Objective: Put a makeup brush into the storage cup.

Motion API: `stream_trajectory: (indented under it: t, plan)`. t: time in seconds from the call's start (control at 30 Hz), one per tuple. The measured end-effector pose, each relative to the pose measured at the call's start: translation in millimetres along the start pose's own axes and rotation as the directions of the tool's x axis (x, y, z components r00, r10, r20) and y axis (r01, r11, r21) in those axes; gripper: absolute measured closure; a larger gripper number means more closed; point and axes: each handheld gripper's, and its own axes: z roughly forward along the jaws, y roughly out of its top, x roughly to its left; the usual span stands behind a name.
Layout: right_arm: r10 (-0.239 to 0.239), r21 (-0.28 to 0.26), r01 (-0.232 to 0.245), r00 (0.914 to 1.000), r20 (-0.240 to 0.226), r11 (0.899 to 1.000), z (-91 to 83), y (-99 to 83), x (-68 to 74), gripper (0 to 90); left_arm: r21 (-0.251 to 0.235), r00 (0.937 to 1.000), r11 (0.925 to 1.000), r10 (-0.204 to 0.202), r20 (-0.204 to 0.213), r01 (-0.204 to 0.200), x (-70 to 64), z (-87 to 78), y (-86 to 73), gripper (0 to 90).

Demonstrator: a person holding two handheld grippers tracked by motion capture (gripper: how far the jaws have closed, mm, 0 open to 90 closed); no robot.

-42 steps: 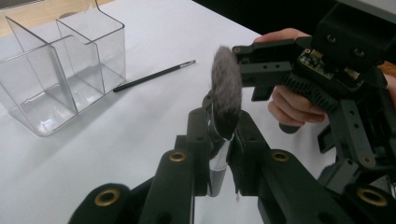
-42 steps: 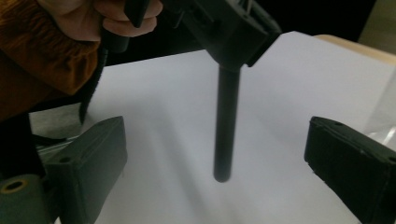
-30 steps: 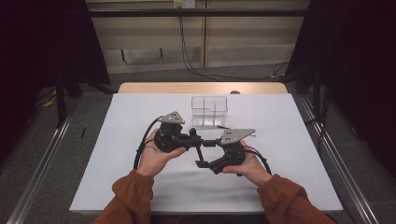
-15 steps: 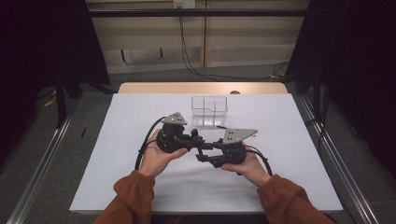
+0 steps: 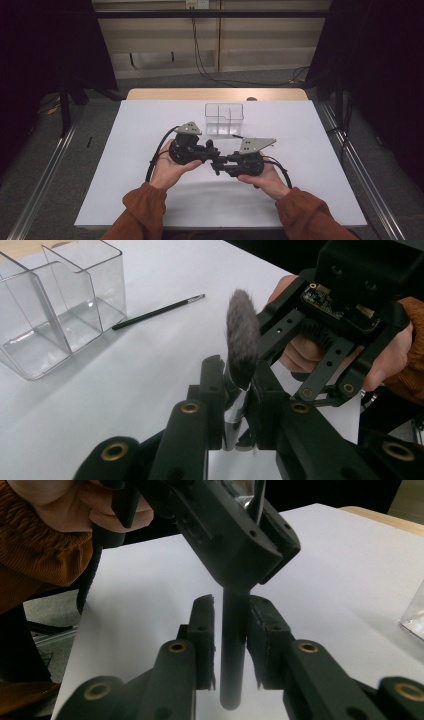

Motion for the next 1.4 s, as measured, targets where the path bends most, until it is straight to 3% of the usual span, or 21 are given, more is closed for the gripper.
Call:
stream_trajectory:
  t: [0.1,0.57,0.8,0.93,1.07,1.13,1.27,1.4]
  plan:
    - [0.002,0.000,-0.002,1.0000,0.004,1.000,-0.4,-0.4,-0.8,79.7,0.000,1.0000,1.0000,0.001,0.002,-0.001,0.0,0.1,-0.2,79.7]
    - [0.014,-0.003,-0.014,0.9999,0.005,1.000,-3.3,-1.6,-3.0,80.1,-0.032,1.0000,0.9995,-0.003,0.003,0.003,-0.4,3.2,-2.5,78.5]
    - [0.013,-0.006,-0.013,0.9998,0.013,1.000,-5.9,-1.2,-4.3,80.2,-0.032,0.9998,0.9995,-0.002,-0.022,0.001,-3.6,6.8,-4.8,68.8]
    - [0.009,-0.007,-0.009,0.9998,0.015,1.000,-6.9,-0.8,-4.4,80.2,-0.045,0.9985,0.9990,0.004,-0.054,-0.007,-4.5,5.1,-4.9,60.7]
    - [0.011,-0.011,-0.010,0.9998,0.018,1.000,-8.9,-0.4,-6.2,80.1,-0.067,0.9972,0.9978,-0.008,-0.075,0.003,-3.1,1.3,-7.5,45.2]
    - [0.013,-0.013,-0.013,0.9996,0.023,1.000,-9.7,-0.6,-7.6,80.2,-0.095,0.9953,0.9955,-0.010,-0.097,0.001,-3.4,-0.5,-9.9,42.3]
    - [0.020,-0.015,-0.019,0.9995,0.026,1.000,-10.9,-1.0,-8.9,80.2,-0.091,0.9936,0.9959,-0.014,-0.112,0.004,-2.8,-2.7,-12.2,26.6]
    - [0.019,-0.019,-0.019,0.9993,0.033,1.000,-12.7,0.6,-9.1,80.1,-0.106,0.9872,0.9942,-0.034,-0.156,0.017,-2.5,-8.0,-15.2,14.3]
